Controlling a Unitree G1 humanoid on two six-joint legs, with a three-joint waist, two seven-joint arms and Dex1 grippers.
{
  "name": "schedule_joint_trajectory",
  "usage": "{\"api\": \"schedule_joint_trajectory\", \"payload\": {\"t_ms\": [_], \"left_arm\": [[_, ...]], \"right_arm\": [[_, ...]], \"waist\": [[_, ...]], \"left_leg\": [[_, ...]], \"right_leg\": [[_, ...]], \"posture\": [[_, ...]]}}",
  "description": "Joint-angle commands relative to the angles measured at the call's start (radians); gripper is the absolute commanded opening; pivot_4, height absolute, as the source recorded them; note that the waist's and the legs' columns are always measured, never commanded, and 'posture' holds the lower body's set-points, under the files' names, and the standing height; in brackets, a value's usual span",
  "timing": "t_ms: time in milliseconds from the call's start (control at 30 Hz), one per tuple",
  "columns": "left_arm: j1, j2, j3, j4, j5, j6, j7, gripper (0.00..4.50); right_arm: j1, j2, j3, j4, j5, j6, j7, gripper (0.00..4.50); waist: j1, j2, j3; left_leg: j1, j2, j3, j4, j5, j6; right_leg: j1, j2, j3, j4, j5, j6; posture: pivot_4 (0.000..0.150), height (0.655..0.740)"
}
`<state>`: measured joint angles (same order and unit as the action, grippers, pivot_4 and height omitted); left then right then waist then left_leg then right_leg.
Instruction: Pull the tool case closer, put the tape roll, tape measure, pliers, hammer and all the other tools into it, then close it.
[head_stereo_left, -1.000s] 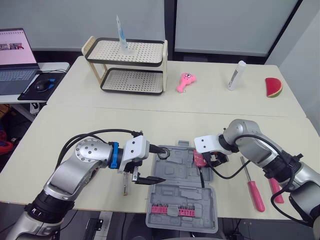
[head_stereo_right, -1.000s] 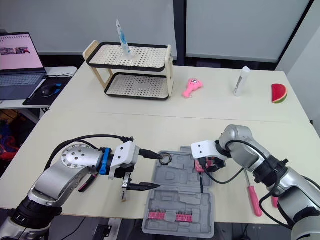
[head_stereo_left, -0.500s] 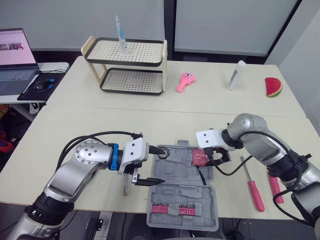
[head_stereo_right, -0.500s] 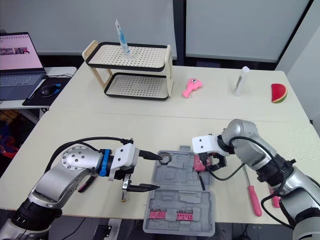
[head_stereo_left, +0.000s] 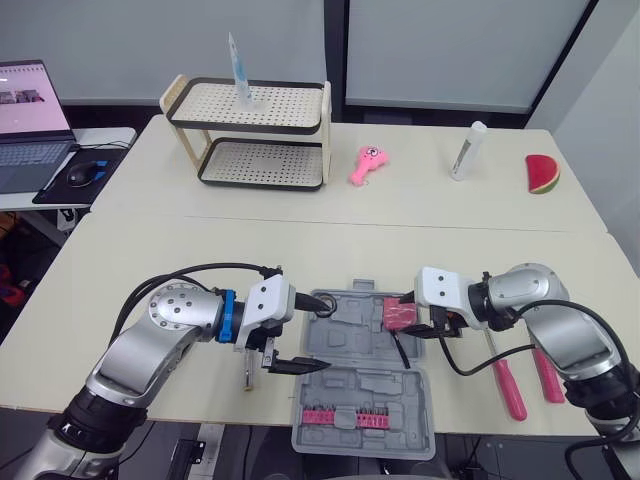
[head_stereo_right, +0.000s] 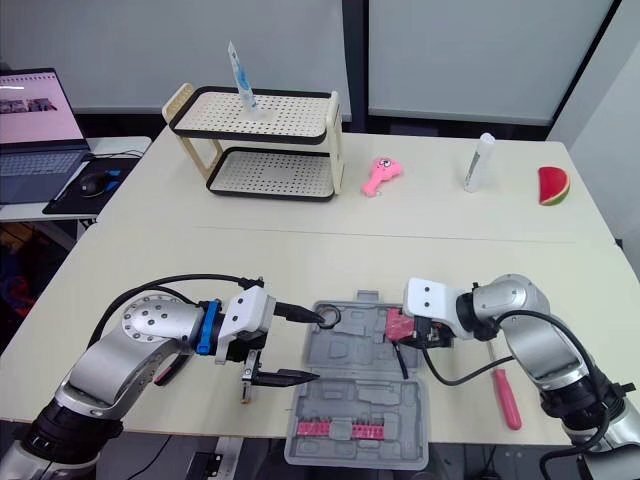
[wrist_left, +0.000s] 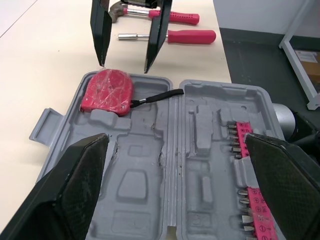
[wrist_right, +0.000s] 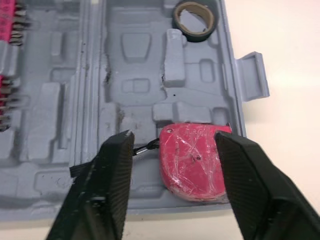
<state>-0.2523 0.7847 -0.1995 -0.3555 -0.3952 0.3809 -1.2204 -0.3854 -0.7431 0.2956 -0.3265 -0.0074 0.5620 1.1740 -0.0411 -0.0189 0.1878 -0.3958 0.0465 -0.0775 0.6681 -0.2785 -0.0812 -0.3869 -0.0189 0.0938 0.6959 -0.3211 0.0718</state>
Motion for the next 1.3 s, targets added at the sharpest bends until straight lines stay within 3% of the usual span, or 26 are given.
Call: {"api": "schedule_joint_trajectory", "payload": {"t_ms": [33, 100, 500, 967, 1300], "left_arm": [[0.003, 0.001, 0.025, -0.008, -0.018, -0.026, -0.015, 4.50], [0.001, 0.001, 0.024, -0.003, -0.016, -0.030, -0.020, 4.50], [-0.022, -0.008, 0.012, 0.027, -0.006, -0.052, -0.040, 4.50], [-0.018, -0.018, 0.008, 0.056, 0.004, -0.090, -0.049, 4.50], [-0.008, -0.017, 0.036, 0.097, -0.003, -0.112, -0.045, 4.50]], "right_arm": [[0.022, 0.016, -0.037, -0.017, 0.026, -0.014, -0.056, 1.90], [0.038, 0.021, -0.031, -0.005, 0.023, -0.021, -0.080, 1.57], [0.086, 0.066, -0.044, 0.163, 0.036, -0.148, -0.189, 1.57], [0.084, 0.054, 0.023, 0.288, -0.016, -0.028, -0.219, 1.57], [0.089, 0.056, 0.081, 0.326, -0.042, -0.070, -0.228, 1.57]], "waist": [[0.000, 0.000, 0.000], [0.000, 0.000, 0.000], [0.000, 0.000, 0.000], [0.003, 0.000, -0.001], [0.009, -0.005, -0.005]], "left_leg": [[0.000, 0.000, 0.000, 0.000, 0.000, 0.000], [0.000, 0.000, 0.000, 0.000, 0.000, 0.000], [0.000, 0.000, 0.000, 0.000, 0.000, 0.000], [0.002, 0.000, 0.000, -0.001, 0.000, 0.000], [0.014, 0.000, 0.000, -0.007, 0.000, 0.000]], "right_leg": [[0.000, 0.000, 0.000, 0.000, 0.000, 0.000], [0.000, 0.000, 0.000, 0.000, 0.000, 0.000], [0.000, 0.000, 0.000, 0.000, 0.000, 0.000], [0.003, 0.000, 0.001, -0.002, 0.000, 0.000], [0.018, 0.000, -0.001, -0.015, 0.000, 0.000]], "posture": [[0.150, 0.7350], [0.150, 0.7350], [0.150, 0.7350], [0.150, 0.7350], [0.150, 0.7350]]}}
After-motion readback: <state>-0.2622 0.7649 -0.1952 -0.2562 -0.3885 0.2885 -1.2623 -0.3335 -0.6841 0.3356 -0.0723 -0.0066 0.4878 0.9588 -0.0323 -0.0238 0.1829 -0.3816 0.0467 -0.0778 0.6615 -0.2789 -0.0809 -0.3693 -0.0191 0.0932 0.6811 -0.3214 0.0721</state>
